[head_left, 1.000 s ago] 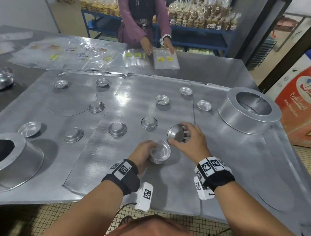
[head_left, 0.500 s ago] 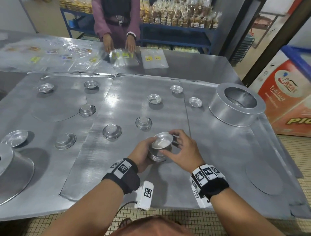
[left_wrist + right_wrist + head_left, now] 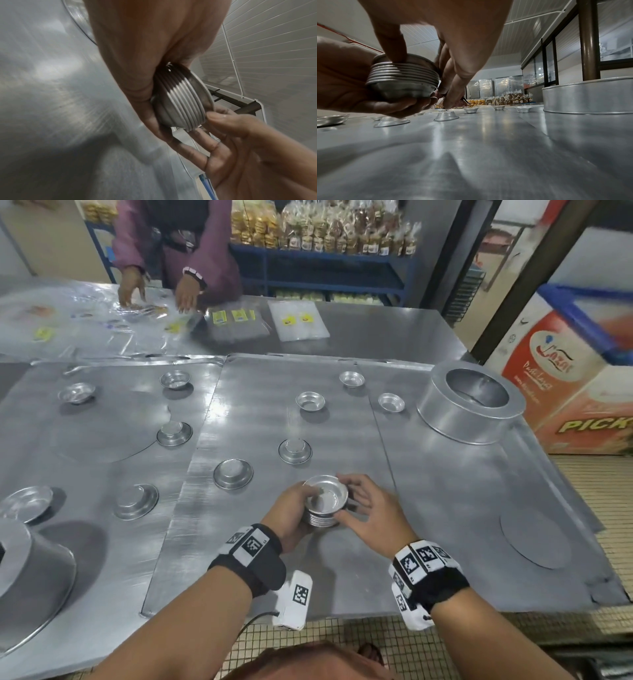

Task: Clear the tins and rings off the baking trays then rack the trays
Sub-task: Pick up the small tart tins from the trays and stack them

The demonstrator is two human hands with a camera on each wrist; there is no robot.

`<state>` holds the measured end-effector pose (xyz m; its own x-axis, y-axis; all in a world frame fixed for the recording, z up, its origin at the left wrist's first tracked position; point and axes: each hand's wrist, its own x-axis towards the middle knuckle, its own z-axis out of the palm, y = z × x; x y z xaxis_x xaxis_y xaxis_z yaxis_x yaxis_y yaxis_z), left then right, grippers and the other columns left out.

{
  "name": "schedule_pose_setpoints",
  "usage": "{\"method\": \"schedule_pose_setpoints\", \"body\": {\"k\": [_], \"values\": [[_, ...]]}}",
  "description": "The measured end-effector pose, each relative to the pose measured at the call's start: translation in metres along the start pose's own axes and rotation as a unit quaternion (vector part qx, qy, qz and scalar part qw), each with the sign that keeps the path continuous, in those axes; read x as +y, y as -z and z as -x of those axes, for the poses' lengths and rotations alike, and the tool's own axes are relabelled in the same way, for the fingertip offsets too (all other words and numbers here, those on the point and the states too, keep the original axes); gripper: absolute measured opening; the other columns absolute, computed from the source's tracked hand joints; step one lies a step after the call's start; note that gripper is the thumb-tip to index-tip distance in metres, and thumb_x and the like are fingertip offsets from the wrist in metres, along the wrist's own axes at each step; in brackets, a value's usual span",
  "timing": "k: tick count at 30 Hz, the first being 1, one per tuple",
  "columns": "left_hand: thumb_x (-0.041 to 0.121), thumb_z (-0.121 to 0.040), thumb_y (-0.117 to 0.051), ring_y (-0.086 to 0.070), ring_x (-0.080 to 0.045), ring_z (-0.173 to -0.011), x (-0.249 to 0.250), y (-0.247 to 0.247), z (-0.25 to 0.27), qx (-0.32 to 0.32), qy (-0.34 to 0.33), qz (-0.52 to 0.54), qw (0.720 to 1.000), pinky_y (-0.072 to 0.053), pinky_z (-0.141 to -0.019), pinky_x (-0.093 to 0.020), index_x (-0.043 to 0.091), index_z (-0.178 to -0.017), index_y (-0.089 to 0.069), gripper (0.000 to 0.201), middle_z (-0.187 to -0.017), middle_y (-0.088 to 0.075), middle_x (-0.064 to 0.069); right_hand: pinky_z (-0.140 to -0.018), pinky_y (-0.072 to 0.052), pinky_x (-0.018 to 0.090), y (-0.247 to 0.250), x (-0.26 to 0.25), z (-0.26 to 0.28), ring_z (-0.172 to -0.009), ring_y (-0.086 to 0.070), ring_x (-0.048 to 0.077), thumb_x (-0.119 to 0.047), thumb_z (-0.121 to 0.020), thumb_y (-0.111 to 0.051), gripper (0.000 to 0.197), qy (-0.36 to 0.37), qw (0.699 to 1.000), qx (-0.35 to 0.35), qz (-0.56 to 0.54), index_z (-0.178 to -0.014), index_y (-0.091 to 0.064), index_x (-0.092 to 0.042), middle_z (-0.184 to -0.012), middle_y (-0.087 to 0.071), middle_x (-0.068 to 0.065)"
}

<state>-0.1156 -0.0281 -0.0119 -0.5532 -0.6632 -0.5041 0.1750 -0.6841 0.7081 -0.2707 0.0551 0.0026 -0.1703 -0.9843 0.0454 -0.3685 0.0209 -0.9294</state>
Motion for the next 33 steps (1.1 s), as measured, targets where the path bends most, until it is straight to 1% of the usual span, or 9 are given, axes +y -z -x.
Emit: {"method": "schedule_pose_setpoints", "body": {"k": [6, 10, 12, 16, 21, 24, 27, 31, 33], "values": [[0.0, -0.094, -0.045, -0.06, -0.041, -0.104, 0.003, 0.009, 0.003, 0.008, 0.0, 0.008, 1.0, -0.059, -0.084, -0.057, -0.006, -0.136, -0.049, 0.043, -0.12, -0.059, -0.029, -0.102, -0.048, 0.028, -0.011, 0.002, 0.001, -0.121, -0.059, 0.005, 0.007, -0.08, -0.068, 0.047, -0.008, 1.0, -0.007, -0.014, -0.121, -0.058, -0.012, -0.132, -0.062, -0.007], [-0.002, -0.095, -0.044, -0.063, -0.038, -0.092, 0.002, 0.009, 0.004, 0.008, 0.0, -0.001, 1.0, -0.062, -0.074, -0.051, -0.009, -0.134, -0.046, 0.039, -0.112, -0.059, -0.024, -0.1, -0.049, 0.025, -0.01, 0.005, -0.002, -0.12, -0.06, 0.006, 0.003, -0.083, -0.067, 0.04, -0.008, 1.0, -0.001, -0.003, -0.119, -0.059, -0.013, -0.125, -0.066, -0.004], [-0.003, -0.095, -0.044, -0.066, -0.037, -0.084, 0.001, 0.009, 0.001, 0.01, 0.0, -0.005, 1.0, -0.062, -0.072, -0.052, -0.009, -0.131, -0.048, 0.037, -0.108, -0.058, -0.023, -0.099, -0.049, 0.022, -0.006, 0.007, -0.006, -0.115, -0.062, 0.004, 0.0, -0.086, -0.067, 0.034, -0.011, 1.0, 0.003, 0.013, -0.117, -0.06, -0.012, -0.119, -0.068, -0.003], [-0.003, -0.096, -0.043, -0.062, -0.039, -0.092, 0.003, 0.005, -0.008, 0.03, -0.004, -0.003, 1.0, -0.06, -0.075, -0.056, -0.004, -0.125, -0.055, 0.031, -0.108, -0.056, -0.022, -0.095, -0.051, 0.02, 0.013, 0.014, -0.024, -0.107, -0.065, 0.002, -0.006, -0.09, -0.065, 0.024, -0.02, 0.996, 0.032, 0.08, -0.113, -0.062, -0.012, -0.112, -0.07, -0.003], [-0.003, -0.097, -0.043, -0.065, -0.035, -0.081, 0.014, -0.009, -0.028, 0.05, -0.019, -0.015, 0.998, -0.06, -0.072, -0.052, 0.005, -0.111, -0.062, 0.025, -0.099, -0.06, -0.018, -0.089, -0.055, 0.026, 0.047, 0.037, -0.07, -0.088, -0.069, 0.012, -0.011, -0.087, -0.065, 0.022, -0.066, 0.974, 0.097, 0.192, -0.109, -0.066, -0.01, -0.102, -0.072, 0.002], [-0.001, -0.095, -0.048, -0.061, -0.035, -0.088, 0.021, -0.02, -0.042, 0.074, -0.025, -0.039, 0.996, -0.059, -0.079, -0.057, 0.002, -0.112, -0.062, 0.022, -0.101, -0.057, -0.018, -0.087, -0.049, 0.021, 0.074, 0.051, -0.105, -0.094, -0.069, 0.021, -0.016, -0.089, -0.062, 0.023, -0.103, 0.955, 0.11, 0.257, -0.11, -0.066, -0.007, -0.103, -0.072, 0.009], [0.003, -0.094, -0.051, -0.058, -0.034, -0.094, 0.027, -0.028, -0.059, 0.094, -0.028, -0.048, 0.994, -0.049, -0.092, -0.07, -0.001, -0.121, -0.061, 0.03, -0.101, -0.056, -0.016, -0.095, -0.049, 0.03, 0.105, 0.064, -0.146, -0.105, -0.064, 0.031, -0.021, -0.092, -0.059, 0.028, -0.139, 0.939, 0.151, 0.274, -0.112, -0.066, -0.003, -0.106, -0.071, 0.016], [0.001, -0.094, -0.051, -0.057, -0.031, -0.091, 0.03, -0.04, -0.084, 0.126, -0.036, -0.036, 0.991, -0.044, -0.099, -0.071, 0.003, -0.113, -0.065, 0.023, -0.087, -0.06, -0.01, -0.093, -0.045, 0.033, 0.139, 0.075, -0.198, -0.11, -0.06, 0.035, -0.024, -0.094, -0.055, 0.033, -0.193, 0.915, 0.185, 0.301, -0.115, -0.065, -0.001, -0.111, -0.068, 0.02], [0.002, -0.094, -0.052, -0.056, -0.031, -0.089, 0.03, -0.047, -0.096, 0.147, -0.037, -0.024, 0.988, -0.046, -0.098, -0.07, -0.002, -0.118, -0.062, 0.026, -0.087, -0.058, -0.011, -0.084, -0.048, 0.035, 0.154, 0.084, -0.222, -0.103, -0.063, 0.037, -0.031, -0.093, -0.054, 0.036, -0.233, 0.9, 0.181, 0.321, -0.107, -0.07, -0.002, -0.104, -0.069, 0.02]]}}
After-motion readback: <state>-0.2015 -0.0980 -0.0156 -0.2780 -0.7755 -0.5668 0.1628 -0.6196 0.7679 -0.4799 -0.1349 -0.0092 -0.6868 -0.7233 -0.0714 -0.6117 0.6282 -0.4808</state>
